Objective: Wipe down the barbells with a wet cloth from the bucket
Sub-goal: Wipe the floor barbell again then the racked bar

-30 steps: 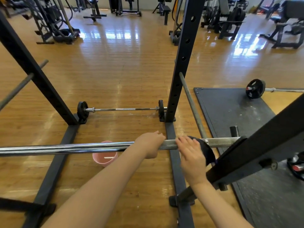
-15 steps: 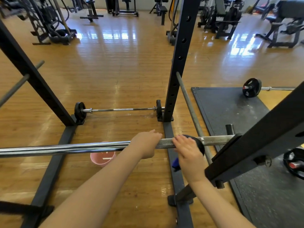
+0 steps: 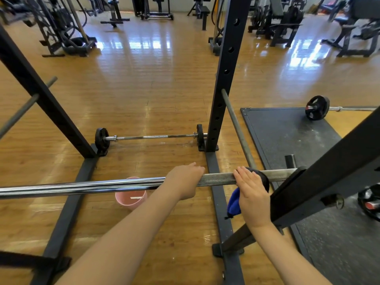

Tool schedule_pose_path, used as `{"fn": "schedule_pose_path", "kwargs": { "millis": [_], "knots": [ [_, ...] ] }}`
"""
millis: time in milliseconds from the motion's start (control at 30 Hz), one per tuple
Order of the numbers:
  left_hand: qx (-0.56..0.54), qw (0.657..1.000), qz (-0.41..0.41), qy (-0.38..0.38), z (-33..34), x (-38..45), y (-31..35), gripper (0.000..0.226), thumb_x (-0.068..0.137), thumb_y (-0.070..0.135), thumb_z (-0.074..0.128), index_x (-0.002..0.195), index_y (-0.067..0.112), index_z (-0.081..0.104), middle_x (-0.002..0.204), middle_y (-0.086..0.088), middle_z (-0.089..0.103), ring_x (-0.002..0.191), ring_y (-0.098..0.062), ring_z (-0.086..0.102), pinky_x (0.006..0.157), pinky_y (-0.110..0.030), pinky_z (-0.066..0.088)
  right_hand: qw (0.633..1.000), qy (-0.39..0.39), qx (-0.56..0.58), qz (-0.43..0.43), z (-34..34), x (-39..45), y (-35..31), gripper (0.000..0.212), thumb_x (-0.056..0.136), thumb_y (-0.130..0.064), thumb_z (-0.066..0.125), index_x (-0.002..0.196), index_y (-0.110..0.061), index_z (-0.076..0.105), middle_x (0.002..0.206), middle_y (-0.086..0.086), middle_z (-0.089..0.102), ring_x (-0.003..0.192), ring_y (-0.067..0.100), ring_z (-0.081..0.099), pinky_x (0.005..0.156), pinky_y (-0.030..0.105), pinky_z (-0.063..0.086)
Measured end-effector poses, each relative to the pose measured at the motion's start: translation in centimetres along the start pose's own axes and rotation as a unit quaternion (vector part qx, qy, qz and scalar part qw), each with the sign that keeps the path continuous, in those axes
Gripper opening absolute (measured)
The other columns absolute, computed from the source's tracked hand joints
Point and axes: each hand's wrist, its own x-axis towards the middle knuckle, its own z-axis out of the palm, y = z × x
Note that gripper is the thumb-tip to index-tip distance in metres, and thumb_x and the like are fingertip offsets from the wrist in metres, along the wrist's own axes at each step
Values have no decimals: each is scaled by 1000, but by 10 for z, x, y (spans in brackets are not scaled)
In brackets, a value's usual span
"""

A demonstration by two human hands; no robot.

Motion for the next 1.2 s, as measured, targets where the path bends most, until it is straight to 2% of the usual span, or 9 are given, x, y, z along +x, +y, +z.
{"fn": "schedule_pose_path", "kwargs": {
  "millis": [200, 333, 433, 533, 633, 767, 833, 933, 1200],
  "knots": [
    [-5, 1000, -4, 7, 3, 3, -1, 62, 87, 3, 54, 144, 18, 34, 149, -4, 37, 140, -16, 29, 99, -33, 42, 995, -18, 42, -87, 6, 15, -39, 32, 77, 1, 54, 104, -4, 71, 107, 12, 69, 102, 25, 66, 98, 38, 41],
    [-14, 1000, 3, 10, 5, 2, -2, 59, 88, 7, 56, 142, 21, 37, 146, 1, 43, 142, -13, 25, 105, -33, 40, 990, -58, 92, -84, 12, 19, -60, 33, 80, -1, 55, 110, -7, 69, 113, 8, 68, 107, 19, 63, 95, 38, 49],
    [-17, 1000, -13, 14, 2, -1, 1, 57, 87, 5, 56, 140, 19, 40, 150, -6, 36, 137, -18, 35, 100, -32, 42, 988, -104, 27, -115, -3, 12, -29, 46, 74, -2, 70, 119, -10, 63, 121, 6, 64, 116, 20, 58, 105, 37, 39],
    [-11, 1000, -21, 12, -1, -3, 3, 56, 86, 0, 51, 138, 16, 40, 152, -11, 30, 137, -21, 36, 96, -33, 43, 996, -82, 14, -45, -19, 7, 5, 37, 87, -15, 50, 121, -9, 61, 125, 5, 61, 118, 20, 56, 113, 28, 27],
    [-9, 1000, -21, 13, 0, -2, 2, 52, 85, -1, 50, 134, 15, 43, 151, -11, 33, 136, -20, 36, 93, -34, 45, 999, -42, 19, 22, -23, 1, 20, 36, 87, -10, 45, 120, -6, 61, 125, 3, 58, 117, 22, 55, 113, 24, 22],
    [6, 1000, -19, 22, 3, 0, 2, 50, 86, 1, 51, 133, 15, 44, 145, -9, 41, 135, -19, 38, 91, -34, 45, 1000, -11, 21, 3, -6, 10, -15, 32, 84, -10, 46, 105, -4, 70, 109, 13, 68, 104, 25, 64, 107, 26, 32],
    [4, 999, -14, 30, 4, 2, 1, 51, 87, 4, 53, 135, 17, 43, 143, -5, 45, 138, -16, 33, 95, -34, 44, 997, -34, 56, -46, 6, 16, -41, 28, 81, -4, 56, 104, -7, 71, 107, 10, 70, 102, 22, 65, 101, 34, 42],
    [-5, 1000, -7, 28, 4, 0, 0, 53, 88, 5, 53, 138, 19, 41, 143, -3, 45, 140, -14, 29, 98, -33, 42, 989, -90, 77, -87, 5, 22, -45, 44, 69, 9, 73, 109, -8, 70, 110, 7, 69, 104, 20, 65, 97, 39, 44],
    [3, 999, -9, 37, 6, 0, 0, 51, 85, 3, 53, 133, 16, 45, 145, -8, 43, 137, -18, 35, 95, -34, 44, 979, 5, -21, 202, -29, 15, 11, 23, 85, 6, 58, 105, 2, 68, 101, 16, 70, 103, 33, 63, 93, 35, 40]
  ]
}}
